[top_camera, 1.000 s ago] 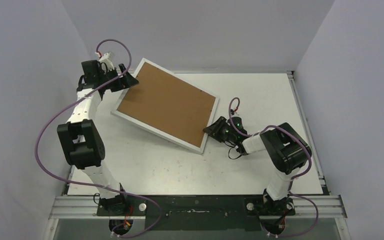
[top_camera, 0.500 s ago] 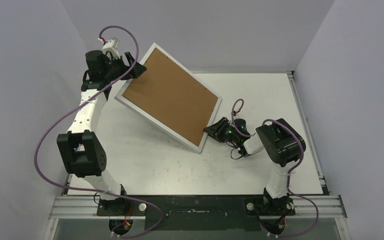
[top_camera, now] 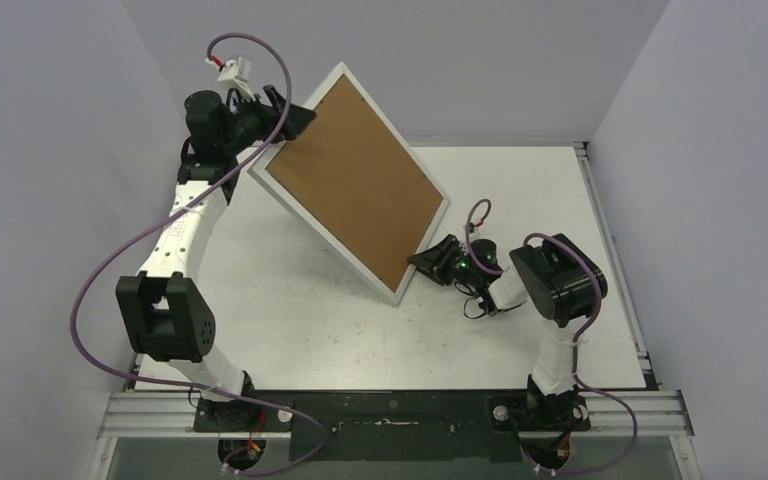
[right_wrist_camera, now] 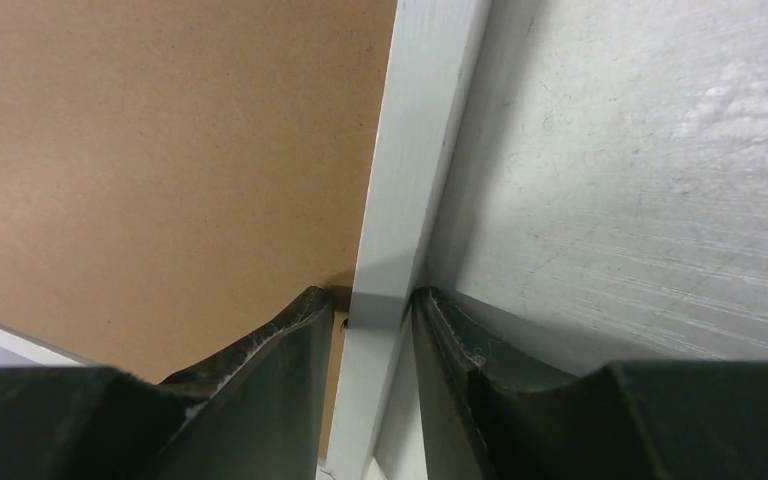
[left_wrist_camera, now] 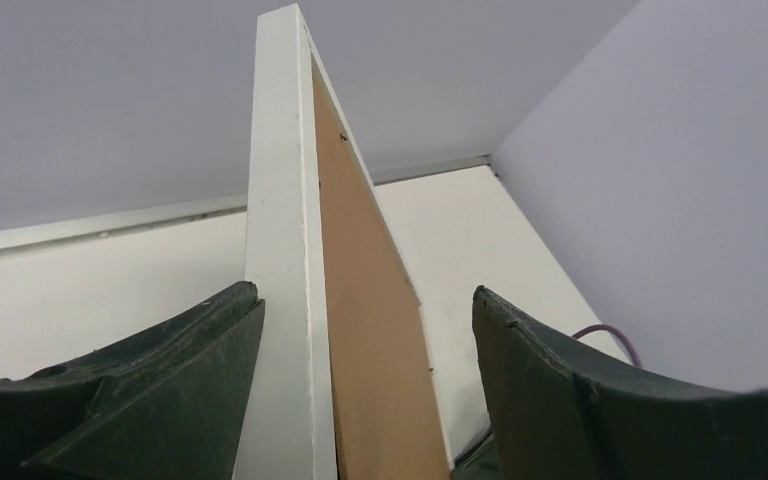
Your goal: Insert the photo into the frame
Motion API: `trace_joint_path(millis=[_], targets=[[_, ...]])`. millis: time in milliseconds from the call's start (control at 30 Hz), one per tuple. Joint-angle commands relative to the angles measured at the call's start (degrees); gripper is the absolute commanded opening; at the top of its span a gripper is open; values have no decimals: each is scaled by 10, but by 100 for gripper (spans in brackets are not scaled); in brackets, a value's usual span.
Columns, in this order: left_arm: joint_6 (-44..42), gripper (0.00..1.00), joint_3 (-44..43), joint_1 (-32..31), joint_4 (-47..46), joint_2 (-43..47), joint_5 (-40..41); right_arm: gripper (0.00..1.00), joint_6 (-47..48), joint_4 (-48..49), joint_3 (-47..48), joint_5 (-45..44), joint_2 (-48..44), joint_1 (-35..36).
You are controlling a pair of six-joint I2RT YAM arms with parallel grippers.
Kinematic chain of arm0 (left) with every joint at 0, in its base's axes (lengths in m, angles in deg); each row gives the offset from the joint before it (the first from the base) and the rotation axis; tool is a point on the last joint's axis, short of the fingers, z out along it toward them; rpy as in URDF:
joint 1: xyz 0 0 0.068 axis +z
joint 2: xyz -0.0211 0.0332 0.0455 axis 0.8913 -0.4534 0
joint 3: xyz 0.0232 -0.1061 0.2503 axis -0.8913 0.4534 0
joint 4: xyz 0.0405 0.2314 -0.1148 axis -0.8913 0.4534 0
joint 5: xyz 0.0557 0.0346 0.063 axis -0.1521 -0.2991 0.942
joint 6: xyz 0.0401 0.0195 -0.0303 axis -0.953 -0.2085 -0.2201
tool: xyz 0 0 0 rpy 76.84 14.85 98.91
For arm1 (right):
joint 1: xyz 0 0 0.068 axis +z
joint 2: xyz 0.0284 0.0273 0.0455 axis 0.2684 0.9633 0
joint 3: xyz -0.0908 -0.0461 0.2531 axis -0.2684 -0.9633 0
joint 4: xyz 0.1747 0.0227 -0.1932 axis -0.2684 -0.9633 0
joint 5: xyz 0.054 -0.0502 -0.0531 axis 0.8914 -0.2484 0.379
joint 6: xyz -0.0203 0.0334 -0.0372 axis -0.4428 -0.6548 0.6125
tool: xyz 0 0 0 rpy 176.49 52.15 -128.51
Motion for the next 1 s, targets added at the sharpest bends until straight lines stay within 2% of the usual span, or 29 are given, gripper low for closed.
trace_joint_path(millis=[0, 367, 967], targets=[[153, 72, 30, -126, 163, -8, -224, 35, 41, -97, -4, -15, 59, 28], [190, 70, -3, -194, 161, -15, -219, 40, 43, -93, -3, -21, 65, 25], [186, 70, -28, -234, 164, -30, -219, 41, 37, -94, -12, -25, 66, 15]])
